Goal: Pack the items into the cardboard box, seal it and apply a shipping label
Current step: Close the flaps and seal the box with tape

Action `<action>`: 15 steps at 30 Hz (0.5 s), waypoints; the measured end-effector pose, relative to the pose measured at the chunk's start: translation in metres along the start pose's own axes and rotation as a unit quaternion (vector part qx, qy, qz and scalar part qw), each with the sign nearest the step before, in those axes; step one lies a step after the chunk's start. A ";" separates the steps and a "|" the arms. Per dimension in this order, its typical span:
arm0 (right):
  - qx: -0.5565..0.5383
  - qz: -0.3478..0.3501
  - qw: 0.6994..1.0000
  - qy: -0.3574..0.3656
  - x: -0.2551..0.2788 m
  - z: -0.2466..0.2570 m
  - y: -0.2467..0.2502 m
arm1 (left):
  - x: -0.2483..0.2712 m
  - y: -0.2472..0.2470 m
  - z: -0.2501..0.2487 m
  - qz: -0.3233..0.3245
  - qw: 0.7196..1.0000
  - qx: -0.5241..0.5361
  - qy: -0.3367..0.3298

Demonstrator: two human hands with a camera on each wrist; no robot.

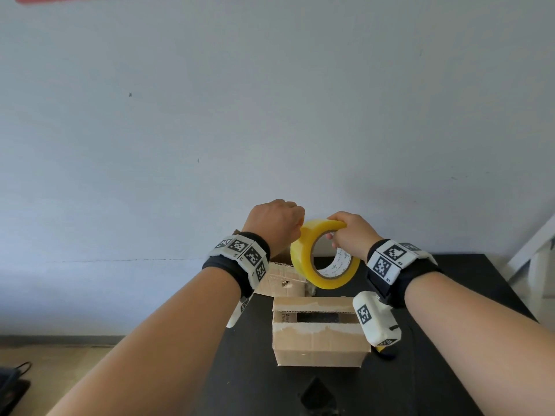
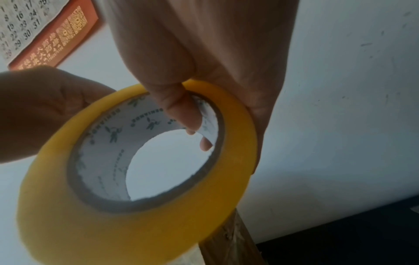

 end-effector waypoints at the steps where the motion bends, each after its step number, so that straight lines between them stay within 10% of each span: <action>1: 0.004 -0.003 1.000 -0.001 0.000 -0.001 0.000 | 0.000 -0.001 0.000 0.010 1.000 0.010 0.000; 8: 0.035 0.001 0.999 0.001 0.001 -0.003 0.002 | 0.006 -0.020 0.008 0.122 0.964 0.222 0.085; 15: 0.028 0.008 0.999 0.022 0.005 0.002 -0.002 | 0.019 -0.041 0.012 0.211 0.861 0.431 0.169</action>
Point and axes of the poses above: each hand's wrist, its own x-axis away from the middle knuckle, its own y-axis out of the back of the hand, z = x × y, the point moved 9 cm from there along -x, towards the middle knuckle, and after that the axes turned 4 degrees about -x, right-handed, at the moved point
